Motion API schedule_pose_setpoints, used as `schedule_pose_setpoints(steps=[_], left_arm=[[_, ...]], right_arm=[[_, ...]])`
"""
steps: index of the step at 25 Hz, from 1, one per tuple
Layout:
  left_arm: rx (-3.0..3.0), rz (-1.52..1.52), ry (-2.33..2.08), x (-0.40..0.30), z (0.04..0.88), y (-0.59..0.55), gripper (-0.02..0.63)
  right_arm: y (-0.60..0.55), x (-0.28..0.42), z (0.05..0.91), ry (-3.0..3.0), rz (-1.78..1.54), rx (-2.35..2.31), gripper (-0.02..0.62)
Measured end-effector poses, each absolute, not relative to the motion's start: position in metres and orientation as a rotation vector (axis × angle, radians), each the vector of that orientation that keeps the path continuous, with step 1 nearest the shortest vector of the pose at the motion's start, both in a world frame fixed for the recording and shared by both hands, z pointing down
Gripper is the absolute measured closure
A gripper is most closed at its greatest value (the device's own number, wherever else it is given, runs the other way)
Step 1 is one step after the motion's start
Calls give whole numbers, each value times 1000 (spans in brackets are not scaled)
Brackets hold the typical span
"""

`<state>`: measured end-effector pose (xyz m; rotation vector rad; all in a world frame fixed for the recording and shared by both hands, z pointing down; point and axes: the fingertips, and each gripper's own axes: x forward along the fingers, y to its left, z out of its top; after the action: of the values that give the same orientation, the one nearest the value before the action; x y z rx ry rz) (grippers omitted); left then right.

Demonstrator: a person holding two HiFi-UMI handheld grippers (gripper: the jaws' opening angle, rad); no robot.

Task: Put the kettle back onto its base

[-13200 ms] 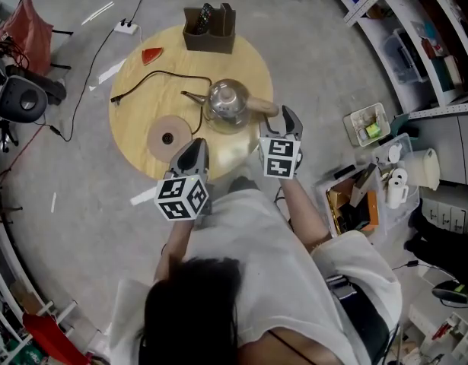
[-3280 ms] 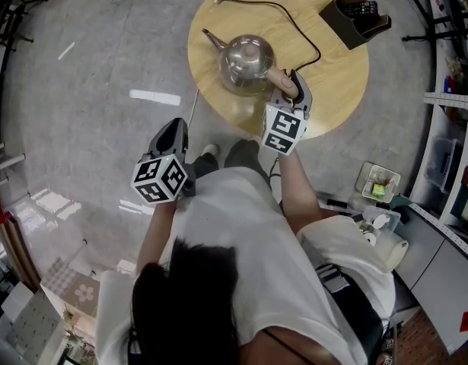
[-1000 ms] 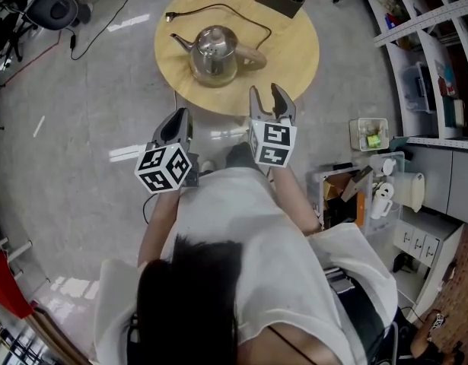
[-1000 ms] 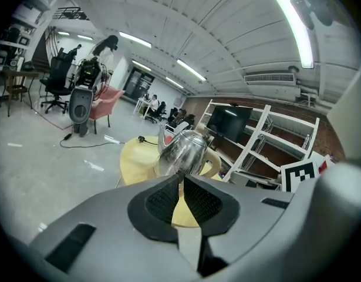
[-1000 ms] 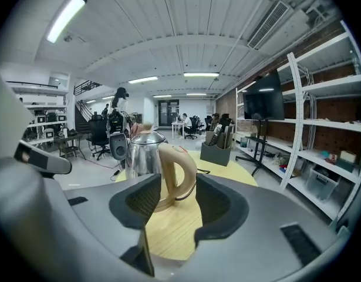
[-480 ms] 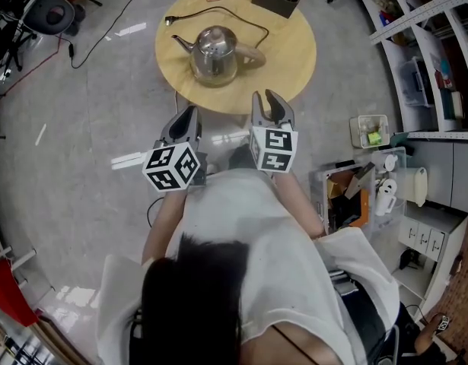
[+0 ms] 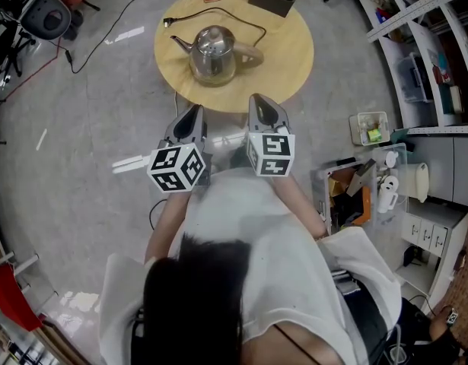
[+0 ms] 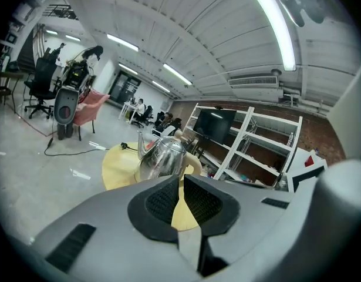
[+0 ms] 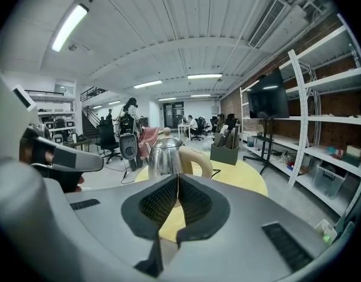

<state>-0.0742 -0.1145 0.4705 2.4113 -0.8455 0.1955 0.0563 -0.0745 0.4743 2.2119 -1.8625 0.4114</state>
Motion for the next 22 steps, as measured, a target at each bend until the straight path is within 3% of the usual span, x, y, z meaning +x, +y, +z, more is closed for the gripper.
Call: schedule_pose_setpoints(steps=[22], left_arm=[[2503,264,-760,-66,464,-95,560]], right_arm=[[-61,20,473,-1904,417,2164,569]])
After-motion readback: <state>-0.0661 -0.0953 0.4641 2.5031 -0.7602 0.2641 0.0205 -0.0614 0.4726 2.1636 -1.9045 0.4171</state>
